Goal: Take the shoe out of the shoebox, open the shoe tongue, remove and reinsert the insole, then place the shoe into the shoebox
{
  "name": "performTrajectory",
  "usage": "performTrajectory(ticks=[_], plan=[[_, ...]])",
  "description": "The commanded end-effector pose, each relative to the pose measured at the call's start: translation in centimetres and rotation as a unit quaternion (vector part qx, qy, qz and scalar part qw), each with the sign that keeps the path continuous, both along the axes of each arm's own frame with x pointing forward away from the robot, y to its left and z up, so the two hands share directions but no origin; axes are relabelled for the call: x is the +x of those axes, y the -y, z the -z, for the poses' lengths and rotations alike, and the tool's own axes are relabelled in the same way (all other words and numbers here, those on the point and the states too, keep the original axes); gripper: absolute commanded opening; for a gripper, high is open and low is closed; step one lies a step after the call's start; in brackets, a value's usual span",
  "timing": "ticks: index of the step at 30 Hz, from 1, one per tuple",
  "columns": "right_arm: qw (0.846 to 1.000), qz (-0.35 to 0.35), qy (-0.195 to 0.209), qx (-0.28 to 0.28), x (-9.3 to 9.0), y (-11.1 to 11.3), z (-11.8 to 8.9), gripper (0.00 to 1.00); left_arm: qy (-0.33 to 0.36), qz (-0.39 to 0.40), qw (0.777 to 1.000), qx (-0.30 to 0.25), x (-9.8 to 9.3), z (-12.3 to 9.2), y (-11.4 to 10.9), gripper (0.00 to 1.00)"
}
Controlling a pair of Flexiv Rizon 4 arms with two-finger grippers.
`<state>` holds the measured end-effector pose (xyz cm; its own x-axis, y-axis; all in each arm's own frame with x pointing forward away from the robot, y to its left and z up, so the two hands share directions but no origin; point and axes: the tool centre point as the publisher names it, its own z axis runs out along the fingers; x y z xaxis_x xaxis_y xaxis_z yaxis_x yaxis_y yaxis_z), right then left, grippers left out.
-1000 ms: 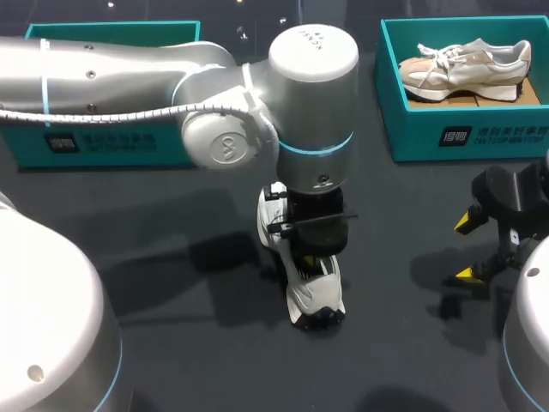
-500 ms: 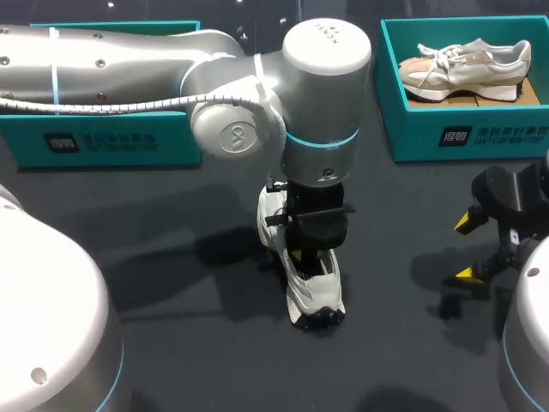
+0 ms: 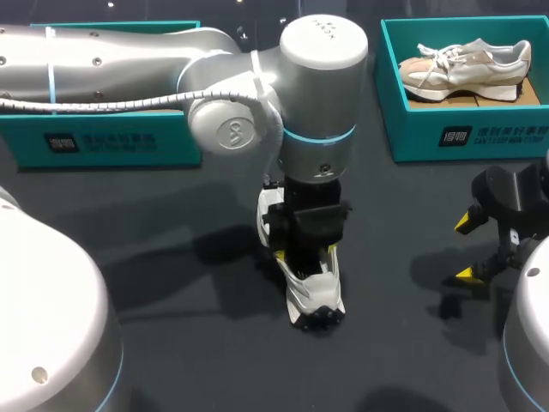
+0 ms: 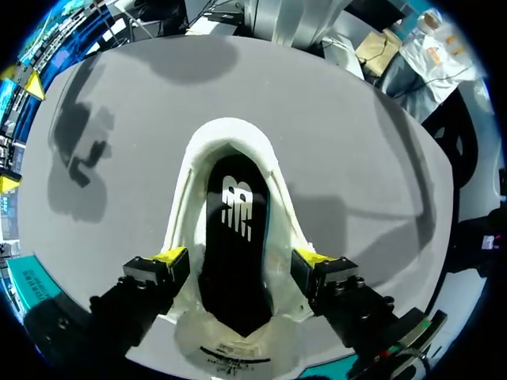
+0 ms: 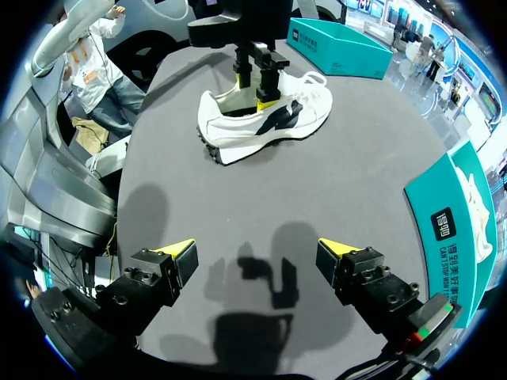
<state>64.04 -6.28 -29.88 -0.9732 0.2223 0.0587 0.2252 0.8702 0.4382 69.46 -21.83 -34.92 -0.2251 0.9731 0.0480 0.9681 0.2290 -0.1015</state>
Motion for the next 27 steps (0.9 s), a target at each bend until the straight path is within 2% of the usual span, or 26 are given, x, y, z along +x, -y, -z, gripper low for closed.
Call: performTrajectory(ticks=[1,10,12,17,20,23,27], plan=[[1.0,0.001,0.002,-0.001,-0.2,0.0,0.0,1.0,-0.002,0.001,1.0,-0.005,0.1,0.1,-0.4,1.0],[1.0,0.001,0.002,-0.001,-0.2,0.0,0.0,1.0,-0.013,0.0,0.999,-0.033,0.7,-0.7,-0.2,1.0],[1.0,0.001,0.002,-0.001,-0.2,0.0,0.0,1.0,-0.015,0.0,0.999,-0.036,0.9,-0.8,0.0,0.94],[1.0,0.001,0.002,-0.001,-0.2,0.0,0.0,1.0,-0.018,0.0,0.999,-0.038,1.3,-0.8,0.2,0.88],[1.0,0.001,0.002,-0.001,-0.2,0.0,0.0,1.0,-0.019,-0.002,0.999,-0.038,1.6,-0.8,0.3,0.8],[1.0,0.001,0.002,-0.001,-0.2,0.0,0.0,1.0,-0.019,-0.006,0.999,-0.037,2.1,-0.7,0.3,0.77],[1.0,0.001,0.002,-0.001,-0.2,0.0,0.0,1.0,-0.018,-0.012,0.999,-0.035,2.8,-1.0,0.0,0.77]])
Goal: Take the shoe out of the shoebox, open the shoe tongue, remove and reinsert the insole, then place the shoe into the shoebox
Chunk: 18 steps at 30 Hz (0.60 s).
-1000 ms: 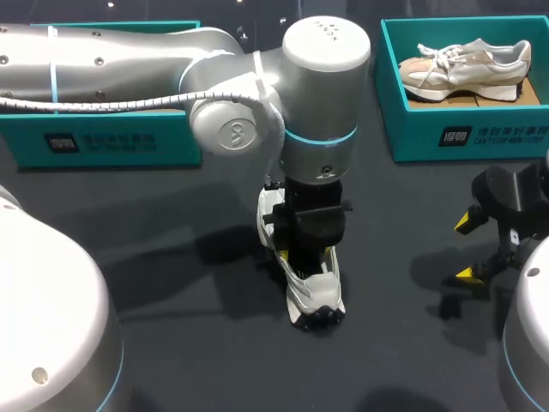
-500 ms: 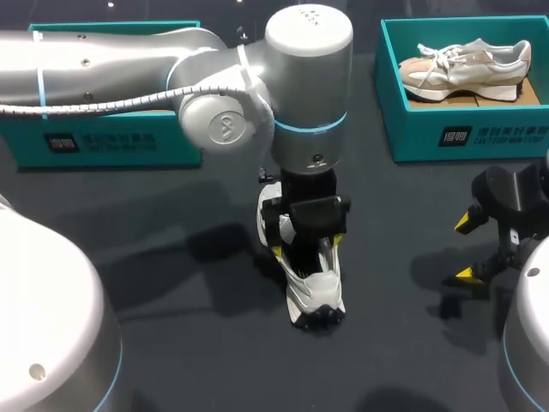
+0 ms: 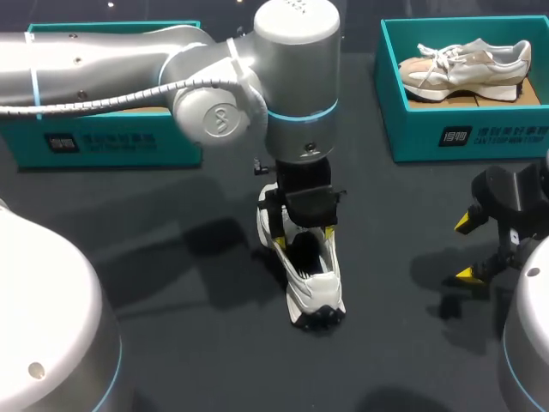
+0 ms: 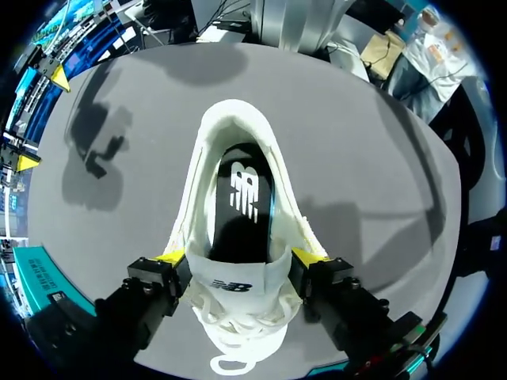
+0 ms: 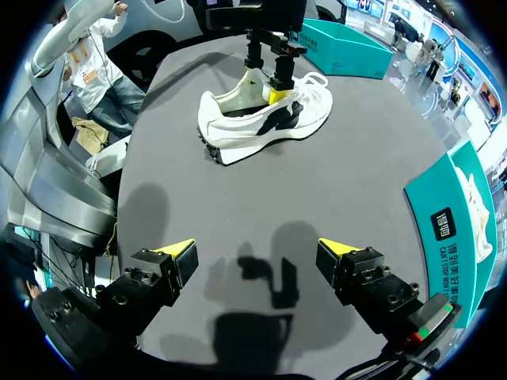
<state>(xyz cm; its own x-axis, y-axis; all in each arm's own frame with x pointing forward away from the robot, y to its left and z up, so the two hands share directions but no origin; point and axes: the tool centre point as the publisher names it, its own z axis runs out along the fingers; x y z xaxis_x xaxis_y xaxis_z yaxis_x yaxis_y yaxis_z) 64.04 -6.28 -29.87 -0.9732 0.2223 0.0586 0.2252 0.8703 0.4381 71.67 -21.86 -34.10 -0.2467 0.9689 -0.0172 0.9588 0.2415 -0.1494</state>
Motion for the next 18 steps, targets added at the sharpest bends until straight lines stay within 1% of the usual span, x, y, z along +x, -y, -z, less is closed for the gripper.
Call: performTrajectory(ticks=[1,4,5,7,8,11,18], plan=[[1.0,0.001,0.002,-0.001,-0.2,0.0,0.0,1.0,-0.002,-0.002,1.0,0.003,0.8,-0.3,-0.1,0.77],[1.0,0.001,0.002,-0.001,-0.2,0.0,0.0,1.0,0.004,-0.007,1.0,0.008,1.4,-0.6,-0.3,0.77],[1.0,0.001,0.002,-0.001,-0.2,0.0,0.0,1.0,0.006,-0.008,1.0,0.009,1.6,-0.7,-0.4,0.75],[1.0,0.001,0.002,-0.001,-0.2,0.0,0.0,1.0,0.006,-0.01,1.0,0.008,2.0,-1.0,-0.6,0.62],[1.0,0.001,0.002,-0.001,-0.2,0.0,0.0,1.0,0.006,-0.011,1.0,0.007,2.2,-1.2,-0.6,0.57],[1.0,0.001,0.002,-0.001,-0.2,0.0,0.0,1.0,0.008,-0.015,1.0,0.003,2.6,-1.8,-0.9,0.5],[1.0,0.001,0.002,-0.001,-0.2,0.0,0.0,1.0,0.006,-0.015,1.0,-0.009,3.0,-3.5,-1.3,0.47]])
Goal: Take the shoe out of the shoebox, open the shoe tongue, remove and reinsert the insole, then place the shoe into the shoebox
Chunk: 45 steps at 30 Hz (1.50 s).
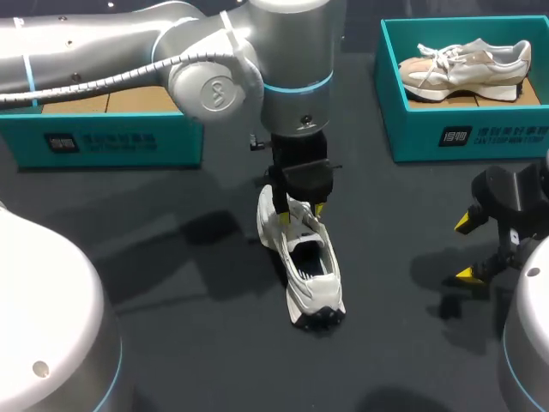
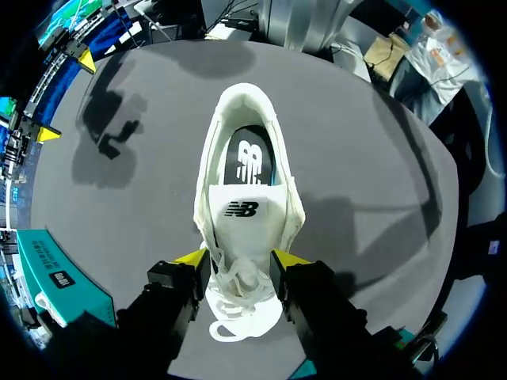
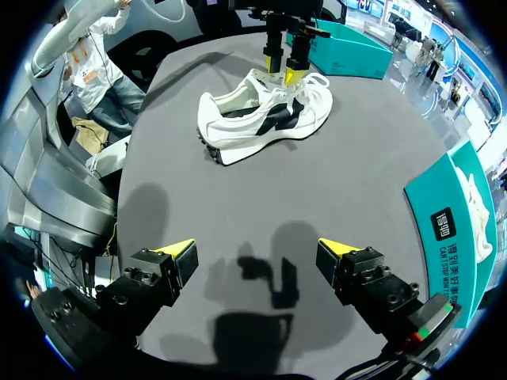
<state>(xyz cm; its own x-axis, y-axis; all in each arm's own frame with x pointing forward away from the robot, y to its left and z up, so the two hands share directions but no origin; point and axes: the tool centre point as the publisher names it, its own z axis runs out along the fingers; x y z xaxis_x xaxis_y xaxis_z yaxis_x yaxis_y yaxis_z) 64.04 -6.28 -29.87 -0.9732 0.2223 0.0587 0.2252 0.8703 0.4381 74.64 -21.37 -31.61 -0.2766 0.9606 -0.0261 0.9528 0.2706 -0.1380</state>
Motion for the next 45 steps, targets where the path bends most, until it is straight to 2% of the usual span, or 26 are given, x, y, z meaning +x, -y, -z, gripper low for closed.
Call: performTrajectory(ticks=[1,4,10,16,19,26,32,42,45], plan=[[1.0,0.001,0.002,-0.001,-0.2,0.0,0.0,1.0,-0.002,0.001,1.0,-0.008,0.1,-1.2,-0.8,0.46],[1.0,0.001,0.002,-0.001,-0.2,0.0,0.0,1.0,-0.007,0.003,1.0,-0.014,-0.1,-1.8,-0.8,0.45],[1.0,0.001,0.002,-0.001,-0.2,0.0,0.0,1.0,-0.006,0.01,1.0,-0.016,-0.7,-2.4,-0.5,0.36],[1.0,0.001,0.002,-0.001,-0.2,0.0,0.0,1.0,-0.013,0.002,1.0,-0.02,1.3,-3.7,-1.1,0.35],[1.0,0.001,0.002,-0.001,-0.2,0.0,0.0,1.0,-0.026,0.006,0.999,-0.029,1.3,-3.9,-1.2,0.31],[1.0,0.001,0.002,-0.001,-0.2,0.0,0.0,1.0,-0.037,0.018,0.999,-0.034,-1.3,-2.8,-0.6,0.13],[1.0,0.001,0.002,-0.001,-0.2,0.0,0.0,1.0,-0.041,0.027,0.998,-0.039,-3.3,-1.4,-0.3,0.12],[1.0,0.001,0.002,-0.001,-0.2,0.0,0.0,1.0,-0.057,0.031,0.997,-0.032,-4.6,2.4,0.6,0.18],[1.0,0.001,0.002,-0.001,-0.2,0.0,0.0,1.0,-0.066,0.032,0.997,-0.034,-4.9,2.9,0.8,0.19]])
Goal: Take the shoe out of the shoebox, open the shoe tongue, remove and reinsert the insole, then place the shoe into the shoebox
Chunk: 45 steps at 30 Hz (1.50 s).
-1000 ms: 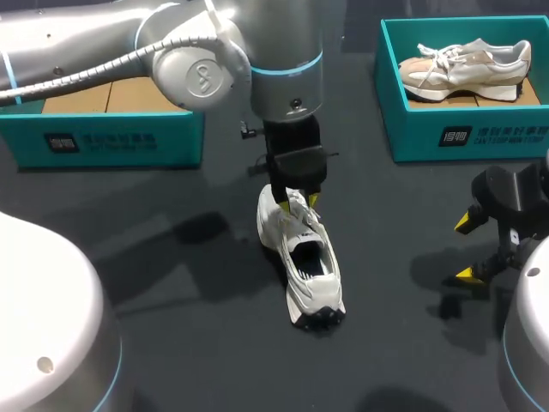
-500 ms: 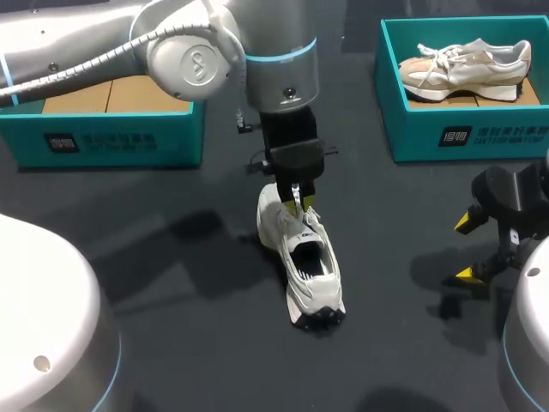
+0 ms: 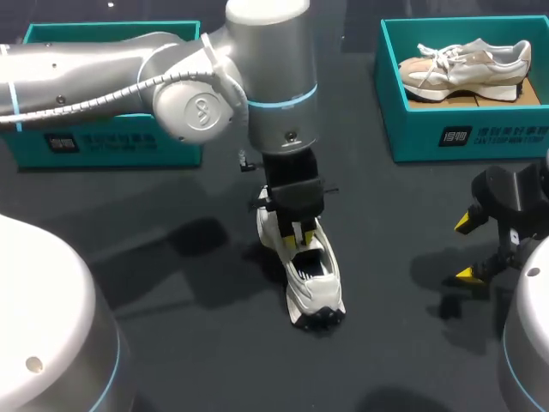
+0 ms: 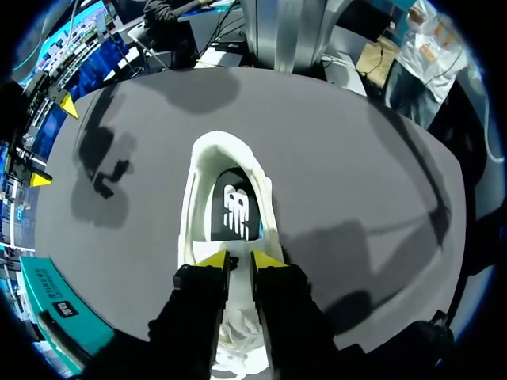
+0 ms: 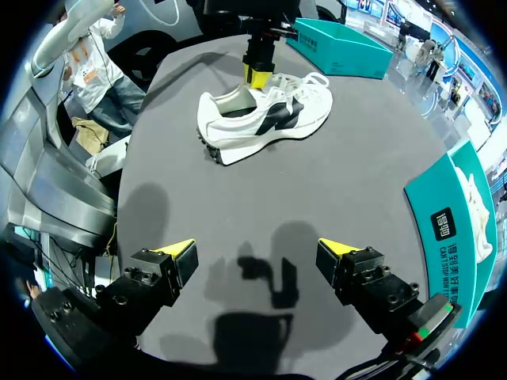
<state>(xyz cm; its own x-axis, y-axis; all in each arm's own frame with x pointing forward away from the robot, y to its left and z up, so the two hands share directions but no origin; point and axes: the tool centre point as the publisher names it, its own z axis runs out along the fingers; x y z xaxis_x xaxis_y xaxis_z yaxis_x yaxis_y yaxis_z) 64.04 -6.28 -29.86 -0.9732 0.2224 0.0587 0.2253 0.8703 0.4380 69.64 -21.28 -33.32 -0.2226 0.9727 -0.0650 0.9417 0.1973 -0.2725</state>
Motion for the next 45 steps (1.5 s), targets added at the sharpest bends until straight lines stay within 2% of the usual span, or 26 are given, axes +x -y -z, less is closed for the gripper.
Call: performTrajectory(ticks=[1,6,10,18,23,25,29,30,31,34,39,41,45], plan=[[1.0,0.001,0.002,-0.001,-0.2,0.0,0.0,1.0,-0.005,0.004,1.0,0.0,0.0,1.0,0.9,0.19],[1.0,0.001,0.002,-0.001,-0.2,0.0,0.0,1.0,0.016,0.009,1.0,-0.012,-0.8,-1.0,1.0,0.23],[1.0,0.001,0.002,-0.001,-0.2,0.0,0.0,1.0,0.022,0.012,1.0,-0.014,-1.0,-1.6,1.1,0.26],[1.0,0.001,0.002,-0.001,-0.2,0.0,0.0,1.0,0.004,0.008,1.0,0.007,-0.6,1.0,2.1,0.27],[1.0,0.001,0.002,-0.001,-0.2,0.0,0.0,1.0,0.002,0.007,1.0,-0.004,-1.4,0.5,1.8,0.3],[1.0,0.001,0.002,-0.001,-0.2,0.0,0.0,1.0,0.007,0.007,1.0,-0.009,-2.0,-0.2,1.7,0.39],[1.0,0.001,0.002,-0.001,-0.2,0.0,0.0,1.0,0.021,0.0,1.0,-0.015,-3.1,-2.0,1.4,0.47],[1.0,0.001,0.002,-0.001,-0.2,0.0,0.0,1.0,0.025,-0.004,1.0,-0.017,-3.3,-2.5,1.3,0.57],[1.0,0.001,0.002,-0.001,-0.2,0.0,0.0,1.0,0.026,-0.011,0.999,-0.017,-3.5,-2.9,1.3,0.72],[1.0,0.001,0.002,-0.001,-0.2,0.0,0.0,1.0,0.021,-0.042,0.999,-0.016,-4.0,-4.2,1.1,0.98],[1.0,0.001,0.002,-0.001,-0.2,0.0,0.0,1.0,-0.029,-0.113,0.993,-0.019,-4.8,-6.0,1.0,1.0],[1.0,0.001,0.002,-0.001,-0.2,0.0,0.0,1.0,-0.027,-0.143,0.989,-0.006,-5.0,-6.8,1.0,1.0],[1.0,0.001,0.002,-0.001,-0.2,0.0,0.0,1.0,-0.027,-0.143,0.989,-0.006,-5.0,-6.8,1.0,1.0]])
